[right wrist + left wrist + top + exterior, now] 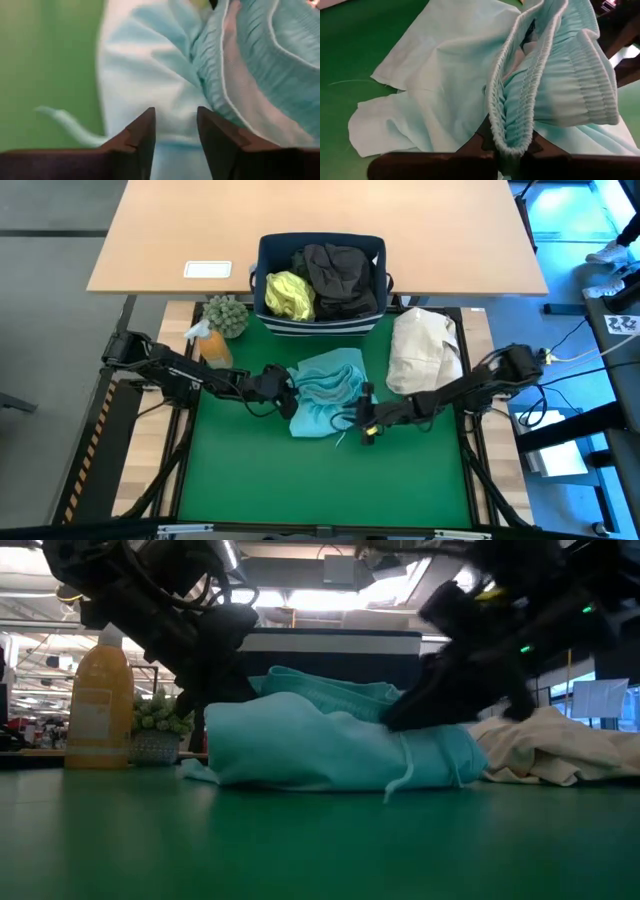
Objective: Fold laundry
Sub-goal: Fold the blue shorts
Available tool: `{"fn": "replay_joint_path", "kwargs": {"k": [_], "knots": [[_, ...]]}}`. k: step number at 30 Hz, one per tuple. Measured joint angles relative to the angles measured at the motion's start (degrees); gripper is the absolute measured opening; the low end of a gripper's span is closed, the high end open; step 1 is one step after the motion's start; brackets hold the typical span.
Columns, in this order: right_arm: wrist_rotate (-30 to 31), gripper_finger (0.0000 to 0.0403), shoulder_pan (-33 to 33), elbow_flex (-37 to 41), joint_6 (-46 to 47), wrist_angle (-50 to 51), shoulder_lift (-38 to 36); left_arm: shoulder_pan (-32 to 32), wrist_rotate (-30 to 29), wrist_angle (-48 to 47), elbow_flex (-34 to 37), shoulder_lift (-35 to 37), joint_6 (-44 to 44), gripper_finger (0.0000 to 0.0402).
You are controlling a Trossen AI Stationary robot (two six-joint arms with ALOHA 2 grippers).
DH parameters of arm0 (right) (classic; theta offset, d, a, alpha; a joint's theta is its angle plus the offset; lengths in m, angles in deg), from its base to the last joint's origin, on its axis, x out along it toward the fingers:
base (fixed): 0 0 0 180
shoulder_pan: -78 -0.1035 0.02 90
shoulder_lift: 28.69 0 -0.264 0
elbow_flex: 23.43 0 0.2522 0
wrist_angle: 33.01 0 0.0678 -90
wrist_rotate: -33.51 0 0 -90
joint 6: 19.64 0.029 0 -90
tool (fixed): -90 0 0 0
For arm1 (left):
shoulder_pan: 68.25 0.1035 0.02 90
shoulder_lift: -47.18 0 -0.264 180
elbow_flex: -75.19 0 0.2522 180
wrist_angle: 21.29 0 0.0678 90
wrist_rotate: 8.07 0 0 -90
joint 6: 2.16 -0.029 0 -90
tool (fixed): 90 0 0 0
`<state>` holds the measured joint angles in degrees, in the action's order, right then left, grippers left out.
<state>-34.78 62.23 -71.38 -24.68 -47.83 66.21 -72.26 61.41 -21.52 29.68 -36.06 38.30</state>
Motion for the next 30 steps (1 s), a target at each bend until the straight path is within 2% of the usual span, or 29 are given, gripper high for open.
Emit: {"fn": "replay_joint_path", "kwargs": {"k": [3,10,15,19,23,30], "knots": [[4.7,0.0107,0.0,-2.4,-0.2,0.3,3.1,-0.2,0.3,0.1,0.0,0.0,0.0,0.0024],[5.7,0.0058,0.0,-5.2,1.9,7.4,3.6,-0.7,0.0,0.0,0.0,0.0,-4.6,0.0081],[1.1,0.0024,0.0,-5.3,5.2,11.8,3.6,-0.6,-0.6,-0.3,-0.1,1.4,-9.2,0.0106],[-2.8,0.0004,0.0,-5.3,6.4,13.5,3.6,-0.6,-4.3,-3.5,-0.1,4.3,-11.3,0.012],[-5.7,0.0006,0.0,-5.3,6.5,13.7,3.6,-0.6,-9.1,-9.3,-0.1,7.6,-11.7,0.0126],[-7.5,0.0009,0.0,-5.3,7.0,13.5,3.6,-1.7,-9.8,-13.5,-0.1,12.0,-11.7,0.0127]]}}
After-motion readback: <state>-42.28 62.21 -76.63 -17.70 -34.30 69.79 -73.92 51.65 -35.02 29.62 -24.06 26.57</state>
